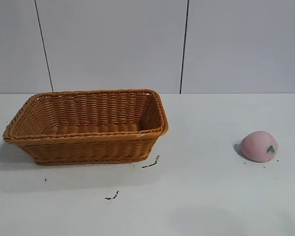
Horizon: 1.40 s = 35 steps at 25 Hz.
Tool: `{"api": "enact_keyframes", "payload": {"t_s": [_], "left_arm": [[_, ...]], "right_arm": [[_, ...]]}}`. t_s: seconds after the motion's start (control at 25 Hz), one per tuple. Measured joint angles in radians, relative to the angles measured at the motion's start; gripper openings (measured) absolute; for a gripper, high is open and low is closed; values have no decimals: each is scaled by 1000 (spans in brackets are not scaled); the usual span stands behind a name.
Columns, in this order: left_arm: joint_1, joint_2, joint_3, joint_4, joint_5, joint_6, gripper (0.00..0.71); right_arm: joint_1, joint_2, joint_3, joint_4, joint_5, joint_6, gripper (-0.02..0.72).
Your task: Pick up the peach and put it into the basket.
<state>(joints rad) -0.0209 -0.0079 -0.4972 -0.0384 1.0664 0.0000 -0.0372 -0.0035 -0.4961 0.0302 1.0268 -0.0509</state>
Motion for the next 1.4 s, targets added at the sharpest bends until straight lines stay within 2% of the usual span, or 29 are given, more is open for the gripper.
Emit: {"api": "enact_keyframes", "payload": {"t_s": [0.4,0.52,0.68,0.8,1.12,1.4], "left_arm": [[0,0,0,0,0,0,693],[0,0,0,0,0,0,693],[0,0,0,0,0,0,693],[0,0,0,0,0,0,693],[0,0,0,0,0,0,693],[0,0,0,0,0,0,693]], "right_arm": [[0,0,0,-3,0,4,696],[0,53,-25,-3,-22,18,696],[0,298,-117,-2,-101,23,696],[0,533,-206,-1,-129,23,696],[0,1148,-472,-1,-134,9,696],[40,1571,-698,15,-112,-50,696]]}}
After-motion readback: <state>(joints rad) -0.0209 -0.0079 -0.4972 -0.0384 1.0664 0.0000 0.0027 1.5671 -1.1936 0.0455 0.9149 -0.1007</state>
